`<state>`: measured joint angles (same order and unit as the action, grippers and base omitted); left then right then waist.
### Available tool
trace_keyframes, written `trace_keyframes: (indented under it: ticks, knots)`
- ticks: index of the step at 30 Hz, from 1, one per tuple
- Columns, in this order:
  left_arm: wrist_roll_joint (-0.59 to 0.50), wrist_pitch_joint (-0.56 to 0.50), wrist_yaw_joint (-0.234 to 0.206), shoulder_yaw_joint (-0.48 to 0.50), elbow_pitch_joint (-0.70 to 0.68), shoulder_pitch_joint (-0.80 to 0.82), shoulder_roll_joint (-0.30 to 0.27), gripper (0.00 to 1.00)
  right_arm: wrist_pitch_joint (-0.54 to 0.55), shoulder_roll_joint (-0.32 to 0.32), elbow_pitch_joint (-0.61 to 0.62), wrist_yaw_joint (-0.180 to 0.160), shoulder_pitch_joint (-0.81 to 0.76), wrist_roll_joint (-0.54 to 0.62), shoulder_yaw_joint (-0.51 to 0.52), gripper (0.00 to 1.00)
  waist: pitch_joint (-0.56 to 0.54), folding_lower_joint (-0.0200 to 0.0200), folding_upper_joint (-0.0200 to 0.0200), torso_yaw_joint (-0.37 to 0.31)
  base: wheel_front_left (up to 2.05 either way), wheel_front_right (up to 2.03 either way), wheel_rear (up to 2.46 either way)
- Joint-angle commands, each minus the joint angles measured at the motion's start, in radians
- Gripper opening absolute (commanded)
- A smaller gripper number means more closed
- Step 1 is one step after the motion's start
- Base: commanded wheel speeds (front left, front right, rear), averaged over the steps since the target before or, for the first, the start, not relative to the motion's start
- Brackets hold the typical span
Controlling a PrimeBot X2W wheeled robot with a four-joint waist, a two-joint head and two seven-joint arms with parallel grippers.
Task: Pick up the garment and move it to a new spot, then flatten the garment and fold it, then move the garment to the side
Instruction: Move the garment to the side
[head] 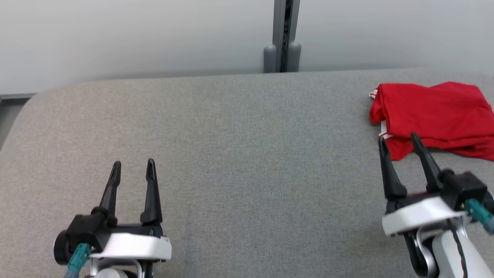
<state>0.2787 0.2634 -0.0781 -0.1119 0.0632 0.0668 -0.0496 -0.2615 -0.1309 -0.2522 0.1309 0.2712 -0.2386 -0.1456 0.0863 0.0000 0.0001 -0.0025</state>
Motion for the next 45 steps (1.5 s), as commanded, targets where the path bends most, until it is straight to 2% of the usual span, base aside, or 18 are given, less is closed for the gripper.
trace_keyframes:
  ticks: [1,8,19,24,45]
  knots:
    - [-0.006,0.001,0.008,0.006,-0.005,-0.019,-0.003,1.0,-0.006,0.001,0.011,0.0,-0.039,0.014,0.011,1.0,-0.028,0.0,-0.0001,0.01,0.0,0.0,0.0]
    - [-0.008,0.001,0.034,0.006,-0.003,-0.1,-0.003,1.0,-0.006,0.035,0.059,0.0,-0.182,0.02,0.03,1.0,-0.09,0.0,-0.0001,0.009,0.0,0.0,0.0]
    - [-0.017,0.001,0.058,0.003,0.03,-0.168,-0.003,1.0,-0.006,0.053,0.081,0.0,-0.295,0.012,0.017,1.0,-0.149,0.0,-0.0001,0.003,0.0,0.0,0.0]
    - [-0.058,0.001,0.062,0.009,0.046,-0.182,-0.003,1.0,-0.006,0.057,0.1,0.0,-0.31,0.018,0.032,1.0,-0.16,0.0,-0.0001,0.006,0.0,0.0,0.0]
    - [-0.072,0.001,0.073,0.028,0.071,-0.171,-0.003,1.0,-0.006,0.061,0.083,0.0,-0.311,0.03,0.029,1.0,-0.177,0.0,-0.0001,0.011,0.0,0.0,0.0]
